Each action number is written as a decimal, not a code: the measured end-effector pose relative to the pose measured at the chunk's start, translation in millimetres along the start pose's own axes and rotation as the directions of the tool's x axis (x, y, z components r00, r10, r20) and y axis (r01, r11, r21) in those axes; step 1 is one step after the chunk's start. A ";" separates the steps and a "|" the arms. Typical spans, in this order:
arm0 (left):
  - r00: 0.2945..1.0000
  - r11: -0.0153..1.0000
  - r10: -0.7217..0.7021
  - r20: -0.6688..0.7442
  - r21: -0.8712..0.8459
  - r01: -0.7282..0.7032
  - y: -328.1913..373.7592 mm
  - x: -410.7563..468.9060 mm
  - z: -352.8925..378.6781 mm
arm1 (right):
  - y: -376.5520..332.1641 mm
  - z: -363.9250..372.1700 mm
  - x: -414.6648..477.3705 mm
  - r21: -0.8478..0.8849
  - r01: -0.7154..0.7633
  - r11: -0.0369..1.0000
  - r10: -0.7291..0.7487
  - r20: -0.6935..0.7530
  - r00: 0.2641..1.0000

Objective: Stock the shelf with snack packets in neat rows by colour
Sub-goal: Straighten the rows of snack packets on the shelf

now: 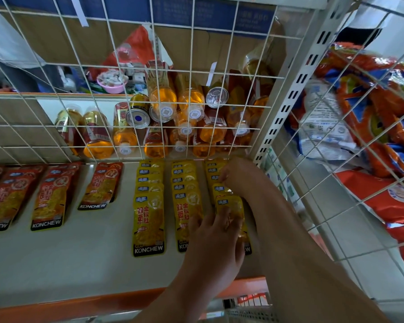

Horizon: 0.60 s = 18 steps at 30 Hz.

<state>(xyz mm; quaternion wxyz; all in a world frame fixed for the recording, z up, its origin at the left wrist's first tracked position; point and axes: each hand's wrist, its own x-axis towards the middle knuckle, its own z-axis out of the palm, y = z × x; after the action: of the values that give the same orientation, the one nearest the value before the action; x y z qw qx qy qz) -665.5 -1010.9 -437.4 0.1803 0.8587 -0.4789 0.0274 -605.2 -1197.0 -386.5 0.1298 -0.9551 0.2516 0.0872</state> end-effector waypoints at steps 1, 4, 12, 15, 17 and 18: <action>1.000 1.000 0.000 -0.004 -0.005 0.000 -0.3 -0.1 -0.1 | 0.1 0.3 1.4 0.019 -0.006 1.000 0.006 -0.004 1.000; 1.000 1.000 -0.001 -0.012 -0.017 0.001 -0.5 -1.0 -0.7 | -0.8 1.8 8.5 0.041 -0.021 0.999 0.020 0.021 1.000; 0.999 1.000 -0.010 -0.041 -0.018 0.009 1.4 -0.6 -3.2 | -0.9 5.9 5.5 0.080 -0.051 0.995 0.054 -0.028 0.998; 0.999 1.000 -0.018 -0.029 -0.013 0.017 1.1 -0.5 -2.3 | -1.6 5.9 3.0 0.105 -0.049 0.993 0.054 -0.046 0.997; 0.999 1.000 -0.016 -0.028 -0.014 0.015 1.1 -0.6 -1.8 | -2.3 4.4 2.4 0.108 -0.041 0.993 0.046 -0.040 0.998; 0.999 1.000 -0.016 -0.029 -0.015 0.016 1.0 -0.6 -1.8 | -2.6 3.4 2.4 0.103 -0.037 0.994 0.042 -0.041 0.998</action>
<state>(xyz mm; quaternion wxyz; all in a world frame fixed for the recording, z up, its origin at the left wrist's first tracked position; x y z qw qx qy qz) -666.5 -1010.3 -435.6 0.1936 0.8607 -0.4696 0.0350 -602.2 -1194.9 -389.7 0.1713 -0.9437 0.2773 0.0564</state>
